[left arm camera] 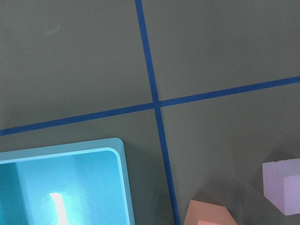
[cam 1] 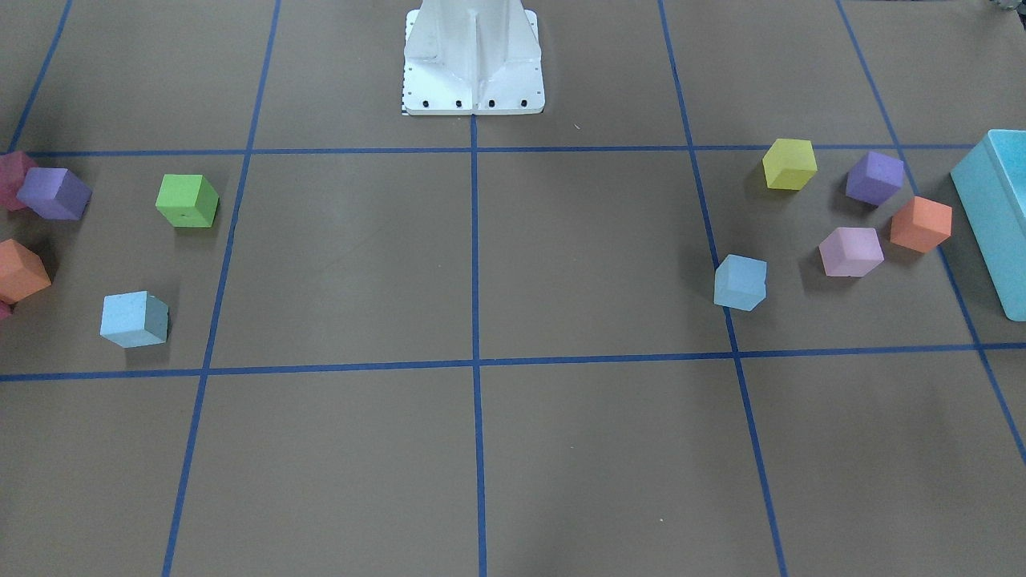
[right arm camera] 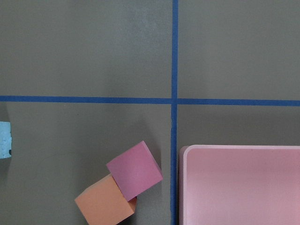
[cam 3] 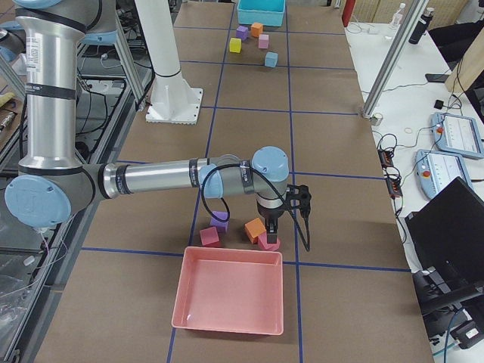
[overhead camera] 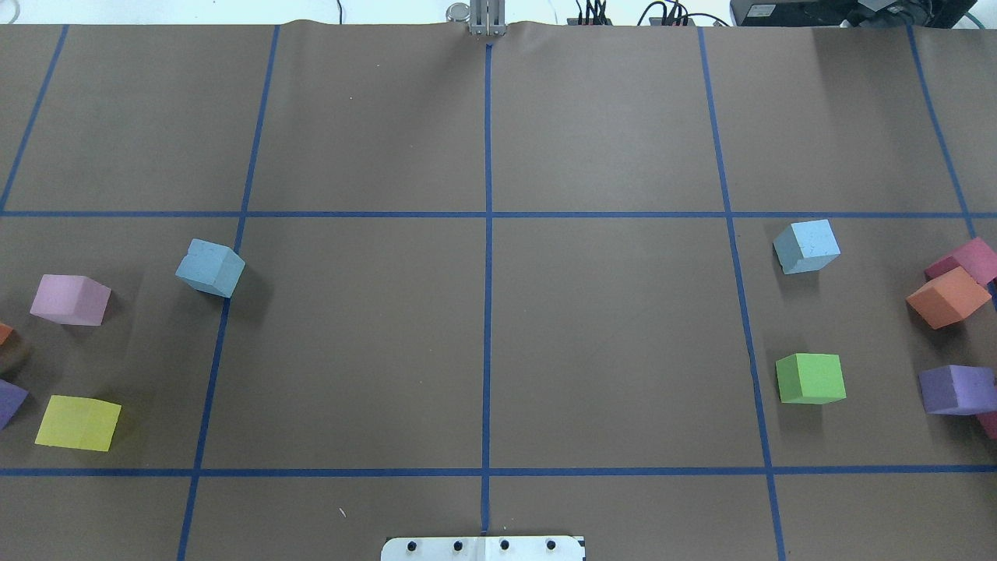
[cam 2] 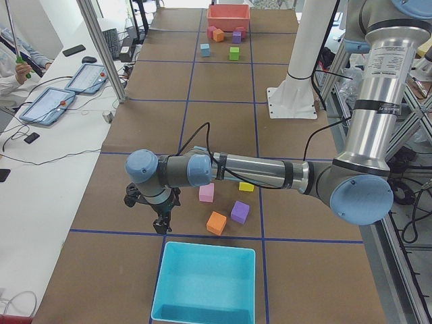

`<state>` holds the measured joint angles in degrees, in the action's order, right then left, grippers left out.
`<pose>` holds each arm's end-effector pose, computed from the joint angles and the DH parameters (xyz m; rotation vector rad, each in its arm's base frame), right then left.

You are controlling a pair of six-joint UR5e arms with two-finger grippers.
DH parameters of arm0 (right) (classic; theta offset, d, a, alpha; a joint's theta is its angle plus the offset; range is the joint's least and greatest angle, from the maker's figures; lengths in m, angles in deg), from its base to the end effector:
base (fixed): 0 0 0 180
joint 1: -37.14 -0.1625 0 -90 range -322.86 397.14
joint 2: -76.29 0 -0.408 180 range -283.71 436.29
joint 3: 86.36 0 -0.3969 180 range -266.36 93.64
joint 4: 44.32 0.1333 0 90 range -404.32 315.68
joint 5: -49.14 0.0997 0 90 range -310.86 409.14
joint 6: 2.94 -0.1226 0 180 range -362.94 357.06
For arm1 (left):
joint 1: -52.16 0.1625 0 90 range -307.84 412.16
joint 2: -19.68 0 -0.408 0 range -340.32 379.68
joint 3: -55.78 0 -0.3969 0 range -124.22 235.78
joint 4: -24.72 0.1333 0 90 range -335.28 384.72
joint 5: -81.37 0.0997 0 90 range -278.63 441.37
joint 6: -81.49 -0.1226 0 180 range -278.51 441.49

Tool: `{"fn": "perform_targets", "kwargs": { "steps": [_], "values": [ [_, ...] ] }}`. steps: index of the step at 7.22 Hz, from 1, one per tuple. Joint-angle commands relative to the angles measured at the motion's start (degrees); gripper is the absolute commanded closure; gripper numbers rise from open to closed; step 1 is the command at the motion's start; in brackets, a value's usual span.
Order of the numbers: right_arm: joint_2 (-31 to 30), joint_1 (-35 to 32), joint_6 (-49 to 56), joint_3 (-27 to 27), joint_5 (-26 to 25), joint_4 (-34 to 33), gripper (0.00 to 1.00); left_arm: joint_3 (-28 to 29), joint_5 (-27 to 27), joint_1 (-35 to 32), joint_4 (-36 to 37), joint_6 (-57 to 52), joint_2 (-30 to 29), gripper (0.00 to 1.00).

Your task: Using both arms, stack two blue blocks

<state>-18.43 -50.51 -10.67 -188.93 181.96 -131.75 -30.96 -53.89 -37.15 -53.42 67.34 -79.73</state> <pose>0.0305 -0.4756 0.5853 0.1071 -0.7575 0.0213 -0.0396 -0.5525 0.6183 -0.0013 0.7963 0.2058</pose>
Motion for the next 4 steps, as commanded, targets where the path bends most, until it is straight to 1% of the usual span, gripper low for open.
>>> {"fn": "perform_targets", "kwargs": {
  "steps": [1, 2, 4],
  "values": [
    [0.4, 1.2, 0.0, -1.0, -1.8, 0.0, 0.00, -1.1, 0.0, 0.7, 0.0, 2.1, -0.2, 0.01],
    [0.8, 1.4, 0.1, -0.9, -1.3, 0.0, 0.00, -4.4, 0.3, 3.9, -0.4, 8.5, -0.2, 0.01],
    [4.1, 7.8, 0.1, -1.2, -2.0, 0.0, 0.00, -8.4, 0.4, 12.3, -4.5, 22.7, -1.3, 0.01]
  ]
}}
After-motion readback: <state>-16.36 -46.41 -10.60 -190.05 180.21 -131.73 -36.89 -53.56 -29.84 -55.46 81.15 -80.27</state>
